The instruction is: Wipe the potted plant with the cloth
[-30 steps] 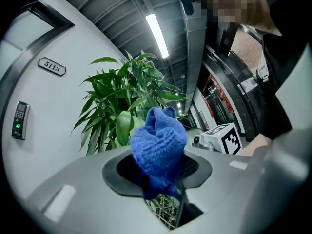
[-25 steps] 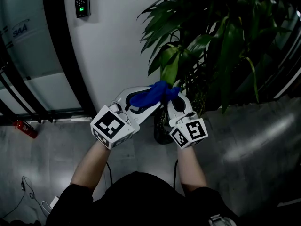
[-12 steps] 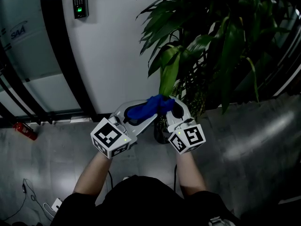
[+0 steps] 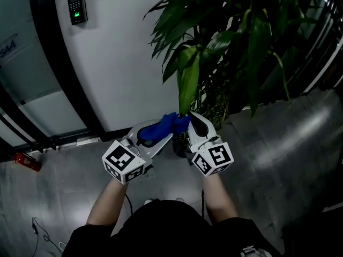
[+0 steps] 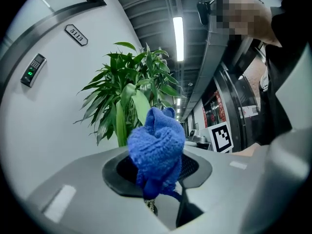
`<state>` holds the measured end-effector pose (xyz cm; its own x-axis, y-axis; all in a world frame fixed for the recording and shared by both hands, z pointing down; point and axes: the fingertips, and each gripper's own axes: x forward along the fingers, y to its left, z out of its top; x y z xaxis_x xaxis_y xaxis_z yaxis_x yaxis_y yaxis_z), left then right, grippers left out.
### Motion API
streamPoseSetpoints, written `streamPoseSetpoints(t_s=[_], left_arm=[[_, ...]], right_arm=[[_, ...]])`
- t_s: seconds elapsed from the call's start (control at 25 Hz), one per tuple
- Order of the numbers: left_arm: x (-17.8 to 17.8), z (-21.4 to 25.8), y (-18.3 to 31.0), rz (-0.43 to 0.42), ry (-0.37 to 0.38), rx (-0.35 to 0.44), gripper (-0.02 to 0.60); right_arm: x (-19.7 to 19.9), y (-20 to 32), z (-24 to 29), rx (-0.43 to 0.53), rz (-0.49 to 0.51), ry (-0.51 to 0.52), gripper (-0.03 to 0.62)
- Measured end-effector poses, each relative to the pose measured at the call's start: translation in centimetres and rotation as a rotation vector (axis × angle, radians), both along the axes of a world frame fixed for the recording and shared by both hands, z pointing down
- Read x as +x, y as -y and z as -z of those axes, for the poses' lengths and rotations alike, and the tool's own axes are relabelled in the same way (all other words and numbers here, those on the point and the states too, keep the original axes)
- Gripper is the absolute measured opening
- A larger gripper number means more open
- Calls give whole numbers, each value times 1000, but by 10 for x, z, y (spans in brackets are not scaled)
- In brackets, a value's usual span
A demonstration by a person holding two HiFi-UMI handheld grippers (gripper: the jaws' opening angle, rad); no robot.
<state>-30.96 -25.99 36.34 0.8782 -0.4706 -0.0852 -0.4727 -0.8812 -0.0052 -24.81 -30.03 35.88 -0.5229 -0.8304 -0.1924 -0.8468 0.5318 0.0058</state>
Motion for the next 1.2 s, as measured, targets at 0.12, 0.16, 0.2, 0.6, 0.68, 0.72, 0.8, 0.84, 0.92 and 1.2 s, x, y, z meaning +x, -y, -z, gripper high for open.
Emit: streamPoseSetpoints(t_s=[0.12, 0.16, 0.2, 0.6, 0.68, 0.72, 0.8, 0.84, 0.92, 1.2], left_arm=[[0, -10, -4, -30, -16, -25, 155], [1, -14, -6, -40, -25, -33, 155], [1, -17, -8, -50, -38, -41, 155], [-1, -9, -30, -35, -73, -7, 155], [4, -11, -35, -11, -60, -10, 155], [8, -11, -37, 2, -62, -12, 155], [22, -9, -43, 28, -80, -13, 155], [30, -8, -47, 41, -91, -9, 155], [51, -4, -55, 75, -107, 3, 155], [149, 10, -99, 245, -180, 60, 155]], right_arm=[[3, -6, -6, -20, -36, -22, 3], [4, -9, -9, -31, -46, -35, 3], [4, -11, -12, -43, -54, -48, 3], [42, -30, -9, -36, -110, -25, 3], [48, -34, -7, -24, -91, -6, 3], [53, -37, -6, -19, -80, 0, 3], [66, -44, -6, -11, -59, 2, 3], [76, -48, -6, -8, -48, 0, 3], [101, -56, -6, -3, -27, -2, 3], [222, -100, -1, 39, 53, 31, 3]])
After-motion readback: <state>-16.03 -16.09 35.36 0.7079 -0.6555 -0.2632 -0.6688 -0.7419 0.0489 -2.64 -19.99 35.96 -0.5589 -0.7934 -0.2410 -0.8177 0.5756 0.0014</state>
